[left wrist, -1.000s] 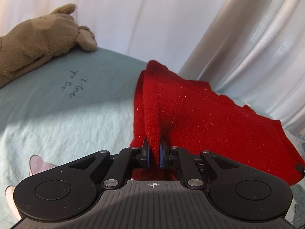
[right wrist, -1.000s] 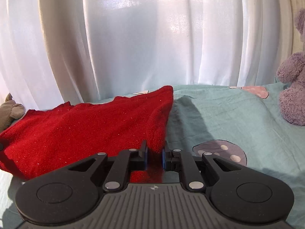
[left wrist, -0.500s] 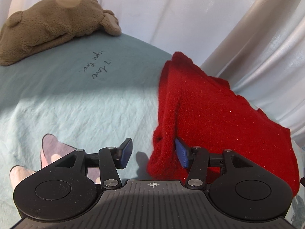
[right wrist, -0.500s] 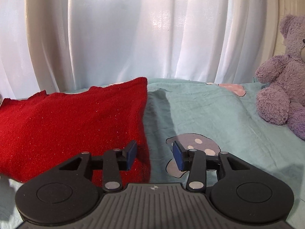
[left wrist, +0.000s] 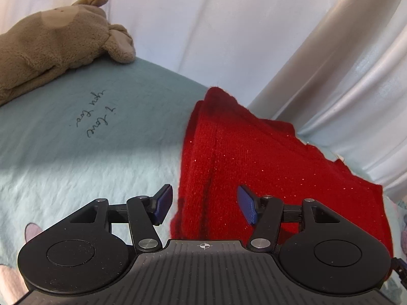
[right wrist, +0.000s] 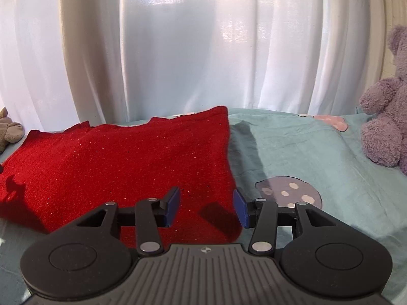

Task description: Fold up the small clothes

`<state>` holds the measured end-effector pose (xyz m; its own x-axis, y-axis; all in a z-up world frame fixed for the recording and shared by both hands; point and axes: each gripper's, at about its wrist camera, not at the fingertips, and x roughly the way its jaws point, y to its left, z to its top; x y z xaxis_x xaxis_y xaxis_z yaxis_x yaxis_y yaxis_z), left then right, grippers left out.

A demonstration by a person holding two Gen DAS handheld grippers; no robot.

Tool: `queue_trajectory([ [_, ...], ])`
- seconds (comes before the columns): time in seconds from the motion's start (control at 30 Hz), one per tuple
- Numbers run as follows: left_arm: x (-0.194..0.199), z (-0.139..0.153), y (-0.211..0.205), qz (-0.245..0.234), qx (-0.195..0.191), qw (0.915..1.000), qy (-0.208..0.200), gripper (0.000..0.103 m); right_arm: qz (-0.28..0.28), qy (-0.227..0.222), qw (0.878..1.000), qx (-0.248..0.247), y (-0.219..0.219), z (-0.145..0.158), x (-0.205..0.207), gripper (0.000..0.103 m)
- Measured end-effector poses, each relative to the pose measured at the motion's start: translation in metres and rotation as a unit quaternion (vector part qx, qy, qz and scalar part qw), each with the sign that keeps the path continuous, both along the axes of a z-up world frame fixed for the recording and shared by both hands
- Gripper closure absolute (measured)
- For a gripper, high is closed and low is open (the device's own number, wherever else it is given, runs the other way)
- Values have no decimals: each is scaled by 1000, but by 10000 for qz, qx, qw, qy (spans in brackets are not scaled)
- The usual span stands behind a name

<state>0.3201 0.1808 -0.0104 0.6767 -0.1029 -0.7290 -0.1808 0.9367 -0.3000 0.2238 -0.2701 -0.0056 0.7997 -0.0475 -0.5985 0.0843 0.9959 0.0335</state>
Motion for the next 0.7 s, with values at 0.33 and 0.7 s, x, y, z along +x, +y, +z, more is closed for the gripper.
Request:
queue_trajectory([
  [0.33, 3, 10, -21, 583, 1350, 9889, -198, 86, 863, -149, 9951, -452, 49, -5, 31, 80],
  [0.7, 19, -20, -130, -898, 1293, 9860, -559, 36, 1523, -189, 9837, -941, 105, -37, 87, 80],
])
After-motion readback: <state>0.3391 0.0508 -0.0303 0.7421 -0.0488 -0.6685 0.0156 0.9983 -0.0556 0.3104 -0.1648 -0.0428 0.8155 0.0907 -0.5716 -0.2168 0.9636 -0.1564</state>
